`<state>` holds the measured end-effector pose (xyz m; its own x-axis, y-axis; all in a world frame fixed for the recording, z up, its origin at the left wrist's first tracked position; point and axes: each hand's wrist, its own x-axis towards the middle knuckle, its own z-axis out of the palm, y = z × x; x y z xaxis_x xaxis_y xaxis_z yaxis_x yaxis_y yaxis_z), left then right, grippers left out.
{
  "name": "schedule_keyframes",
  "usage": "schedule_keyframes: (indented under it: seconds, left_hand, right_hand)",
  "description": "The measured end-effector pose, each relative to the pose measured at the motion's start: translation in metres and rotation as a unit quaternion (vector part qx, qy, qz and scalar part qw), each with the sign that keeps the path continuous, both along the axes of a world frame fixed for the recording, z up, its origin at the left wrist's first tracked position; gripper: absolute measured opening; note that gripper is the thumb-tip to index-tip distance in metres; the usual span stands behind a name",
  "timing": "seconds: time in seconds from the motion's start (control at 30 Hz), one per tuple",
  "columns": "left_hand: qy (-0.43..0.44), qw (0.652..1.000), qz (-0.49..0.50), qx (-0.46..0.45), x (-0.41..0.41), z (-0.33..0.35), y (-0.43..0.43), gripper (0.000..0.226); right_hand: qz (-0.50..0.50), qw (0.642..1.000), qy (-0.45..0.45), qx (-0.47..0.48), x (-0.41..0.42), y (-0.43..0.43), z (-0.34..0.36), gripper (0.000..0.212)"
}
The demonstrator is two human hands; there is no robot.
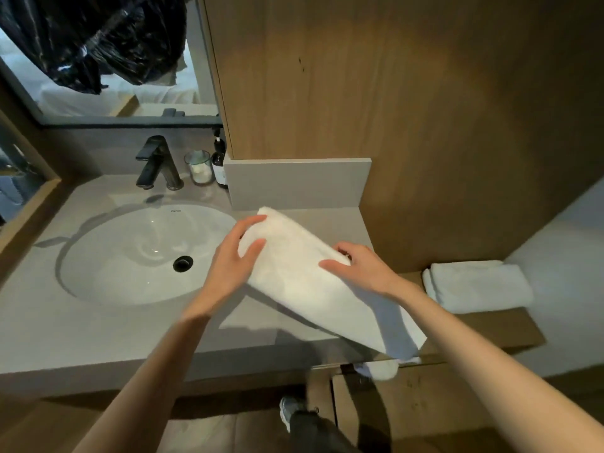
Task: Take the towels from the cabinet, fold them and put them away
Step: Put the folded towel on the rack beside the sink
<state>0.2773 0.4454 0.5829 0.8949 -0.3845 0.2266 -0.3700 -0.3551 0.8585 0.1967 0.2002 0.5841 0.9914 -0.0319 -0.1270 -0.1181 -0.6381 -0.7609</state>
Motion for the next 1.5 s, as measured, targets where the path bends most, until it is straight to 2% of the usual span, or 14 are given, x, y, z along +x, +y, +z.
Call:
schedule_keyframes:
  seconds: [0.17, 0.37, 0.47, 0.57, 0.63, 0.67, 0.77, 0.87, 0.93, 1.17, 1.33, 1.43, 1.5]
  left_hand:
    - [-0.095, 0.992, -0.073, -0.028, -0.023, 0.078, -0.040, 0.035]
    - [-0.164, 0.978, -0.014, -0.129, -0.060, 0.160, -0.107, 0.055]
    - [-0.126, 0.974, -0.017, -0.188, -0.084, 0.190, -0.141, 0.074]
    - [-0.003, 0.973, -0.075, -0.218, -0.107, 0.208, -0.173, 0.094]
    - [0.065, 0.975, -0.119, -0.178, -0.128, 0.216, -0.194, 0.088]
    - [0.071, 0.977, -0.136, -0.148, -0.141, 0.219, -0.206, 0.082]
    - [0.022, 0.982, -0.167, -0.090, -0.177, 0.227, -0.246, 0.062]
    - [-0.022, 0.979, -0.177, -0.097, -0.214, 0.243, -0.289, 0.034]
    - [-0.031, 0.974, -0.178, -0.140, -0.239, 0.257, -0.317, 0.024]
    - [-0.068, 0.959, -0.165, -0.222, -0.303, 0.338, -0.389, 0.018]
    - [-0.133, 0.943, -0.174, -0.251, -0.327, 0.408, -0.421, 0.013]
    - [-0.139, 0.937, -0.175, -0.269, -0.331, 0.444, -0.439, 0.016]
    - [-0.138, 0.936, -0.177, -0.273, -0.329, 0.467, -0.449, 0.016]
  right_hand:
    - [-0.072, 0.995, -0.071, 0.026, -0.056, -0.015, 0.049, 0.021]
    - [-0.165, 0.959, -0.202, 0.108, -0.107, -0.041, 0.118, 0.018]
    - [-0.204, 0.939, -0.254, 0.112, -0.131, -0.061, 0.152, 0.014]
    - [-0.230, 0.918, -0.304, 0.113, -0.159, -0.088, 0.187, 0.007]
    - [-0.247, 0.902, -0.328, 0.134, -0.180, -0.110, 0.209, 0.008]
    - [-0.257, 0.894, -0.338, 0.145, -0.191, -0.122, 0.218, 0.009]
    - [-0.283, 0.869, -0.370, 0.168, -0.222, -0.160, 0.245, 0.011]
    - [-0.294, 0.848, -0.401, 0.185, -0.254, -0.201, 0.268, 0.014]
    - [-0.289, 0.841, -0.415, 0.194, -0.275, -0.228, 0.284, 0.012]
    - [-0.265, 0.817, -0.472, 0.199, -0.333, -0.301, 0.356, 0.015]
    - [-0.272, 0.797, -0.513, 0.168, -0.350, -0.338, 0.418, 0.030]
    - [-0.270, 0.786, -0.536, 0.149, -0.352, -0.353, 0.455, 0.015]
    - [-0.278, 0.783, -0.544, 0.117, -0.353, -0.361, 0.480, 0.013]
